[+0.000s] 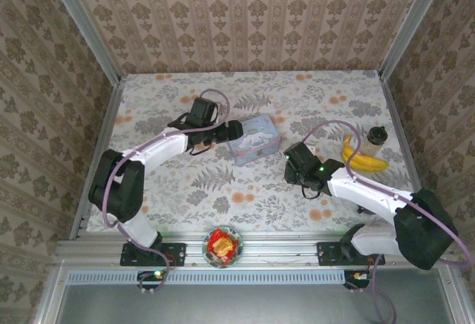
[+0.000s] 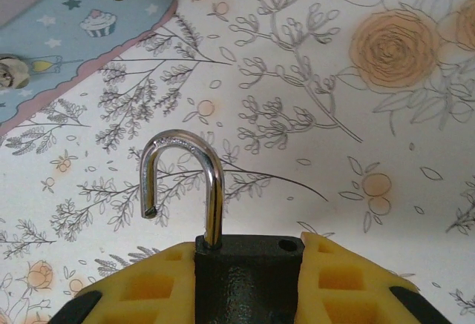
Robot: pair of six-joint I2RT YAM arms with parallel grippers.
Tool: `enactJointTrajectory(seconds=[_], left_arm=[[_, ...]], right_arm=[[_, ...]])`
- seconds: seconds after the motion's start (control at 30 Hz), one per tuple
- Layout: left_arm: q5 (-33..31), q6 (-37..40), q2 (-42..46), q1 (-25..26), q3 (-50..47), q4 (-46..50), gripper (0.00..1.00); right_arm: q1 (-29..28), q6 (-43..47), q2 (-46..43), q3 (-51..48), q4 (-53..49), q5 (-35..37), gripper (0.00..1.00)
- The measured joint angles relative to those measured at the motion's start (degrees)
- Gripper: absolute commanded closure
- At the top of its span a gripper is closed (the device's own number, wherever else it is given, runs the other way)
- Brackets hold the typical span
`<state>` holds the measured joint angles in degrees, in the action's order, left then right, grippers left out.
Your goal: Unlock the padlock with the key
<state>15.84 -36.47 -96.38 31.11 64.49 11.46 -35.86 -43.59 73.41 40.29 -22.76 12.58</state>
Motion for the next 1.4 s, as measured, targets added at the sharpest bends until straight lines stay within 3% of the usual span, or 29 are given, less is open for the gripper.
enactJointTrajectory(seconds=[0.13, 0.27, 0.53, 0.73, 0.9, 1.17, 1.3, 1.4], left_arm=[[3.5, -1.4, -4.1, 0.3, 0.3, -1.6, 0.27], [6.1, -2.1, -8.8, -0.2, 3.1, -2.0, 0.30], [11.6, -5.3, -16.6, -2.8, 11.8, -7.5, 0.31], [12.8, -7.5, -18.0, -3.5, 13.2, -9.6, 0.27], [12.7, -8.8, -15.9, -4.5, 9.0, -11.6, 0.19], [10.3, -9.9, -5.9, -10.8, -1.7, -12.7, 0.11], [9.2, -10.0, -1.1, -13.3, -5.7, -13.4, 0.03], [8.2, -10.0, 1.9, -15.1, -8.5, -13.5, 0.00]], right_arm=[[0.0, 1.2, 3.0, 2.0, -0.1, -1.2, 1.00], [0.0, 1.9, 5.6, 3.3, -0.1, -2.6, 1.00], [-0.2, 2.7, 10.9, 5.7, 0.0, -4.3, 1.00], [-1.2, 2.8, 13.8, 7.5, 0.0, -4.8, 0.98], [-1.9, 2.8, 15.4, 8.9, 0.0, -5.4, 0.92], [-2.8, 3.4, 18.7, 9.6, -1.1, -5.6, 0.85], [-3.7, 3.4, 20.7, 10.9, -2.4, -5.5, 0.76], [-4.2, 3.3, 21.5, 11.9, -3.2, -5.4, 0.64]])
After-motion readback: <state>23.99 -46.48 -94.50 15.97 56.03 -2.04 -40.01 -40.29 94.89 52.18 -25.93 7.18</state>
